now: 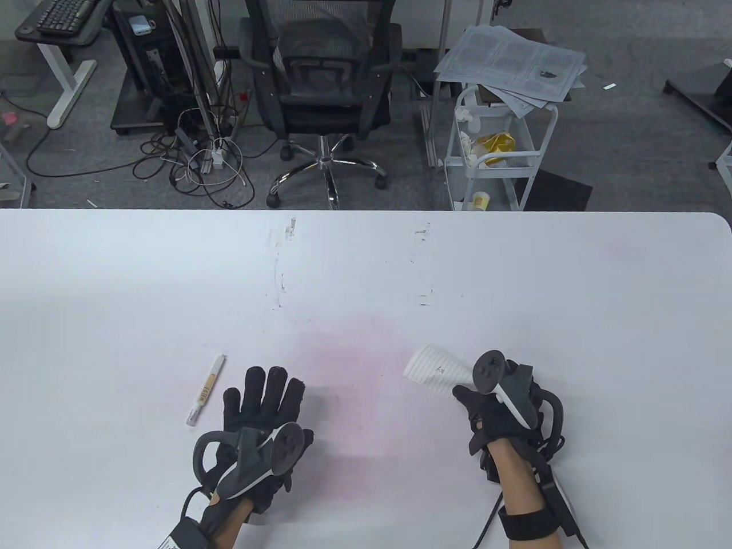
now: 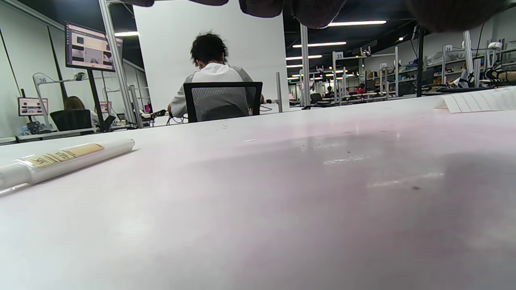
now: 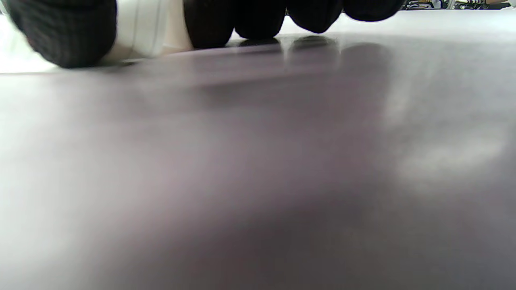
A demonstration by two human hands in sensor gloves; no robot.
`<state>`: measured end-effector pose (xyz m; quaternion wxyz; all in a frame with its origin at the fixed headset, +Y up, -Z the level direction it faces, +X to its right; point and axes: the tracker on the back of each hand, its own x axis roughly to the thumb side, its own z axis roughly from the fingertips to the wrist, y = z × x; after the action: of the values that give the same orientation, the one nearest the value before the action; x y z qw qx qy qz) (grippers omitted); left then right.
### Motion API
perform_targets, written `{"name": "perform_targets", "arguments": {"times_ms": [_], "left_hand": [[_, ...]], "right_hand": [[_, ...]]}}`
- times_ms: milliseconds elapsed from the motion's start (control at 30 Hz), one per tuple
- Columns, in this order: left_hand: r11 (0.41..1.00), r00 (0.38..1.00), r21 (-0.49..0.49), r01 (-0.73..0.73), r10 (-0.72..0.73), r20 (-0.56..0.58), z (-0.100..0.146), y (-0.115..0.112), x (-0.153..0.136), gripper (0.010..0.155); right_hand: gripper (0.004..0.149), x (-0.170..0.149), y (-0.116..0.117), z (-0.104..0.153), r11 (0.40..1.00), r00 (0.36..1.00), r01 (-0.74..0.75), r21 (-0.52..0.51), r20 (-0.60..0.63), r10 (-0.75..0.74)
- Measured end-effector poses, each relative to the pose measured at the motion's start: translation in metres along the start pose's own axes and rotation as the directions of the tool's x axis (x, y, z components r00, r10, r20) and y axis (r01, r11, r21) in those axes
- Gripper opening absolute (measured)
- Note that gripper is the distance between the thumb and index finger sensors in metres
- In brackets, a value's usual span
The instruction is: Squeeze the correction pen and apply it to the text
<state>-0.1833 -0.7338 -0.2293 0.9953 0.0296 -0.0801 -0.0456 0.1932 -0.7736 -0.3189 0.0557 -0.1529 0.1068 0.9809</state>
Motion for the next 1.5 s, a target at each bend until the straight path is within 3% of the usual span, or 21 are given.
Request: {"name": "perform_targets", "arguments": {"times_ms": [200,367,733,1100,1500], "left_hand": [[1.000,1.000,0.000,0.000,0.000,0.000,0.000,0.000,0.000,0.080],[1.000,1.000,0.000,0.000,0.000,0.000,0.000,0.000,0.000,0.080],[1.000,1.000,-0.006,-0.004,0.004,0.000,0.001,0.001,-0.001,0.080],[1.000,1.000,0.001,-0.011,0.011,-0.004,0.001,0.001,-0.002,0.080],[1.000,1.000,0.011,-0.012,0.012,-0.007,0.001,0.001,-0.003,0.080]], "right_hand": [[0.053,-0.003,0.000,-0.001,0.998,0.998,0.066,0.001,-0.010,-0.066],[0.042,-0.015,-0.002,-0.003,0.972,0.972,0.235,0.008,0.004,-0.235],[0.039,-0.024,-0.019,0.008,0.827,0.843,0.537,-0.167,0.145,-0.518],[0.038,-0.005,-0.044,0.041,0.811,0.804,0.552,-0.195,0.384,-0.454],[0.037,0.035,-0.064,0.076,0.790,0.671,0.613,-0.032,0.548,-0.499]]}}
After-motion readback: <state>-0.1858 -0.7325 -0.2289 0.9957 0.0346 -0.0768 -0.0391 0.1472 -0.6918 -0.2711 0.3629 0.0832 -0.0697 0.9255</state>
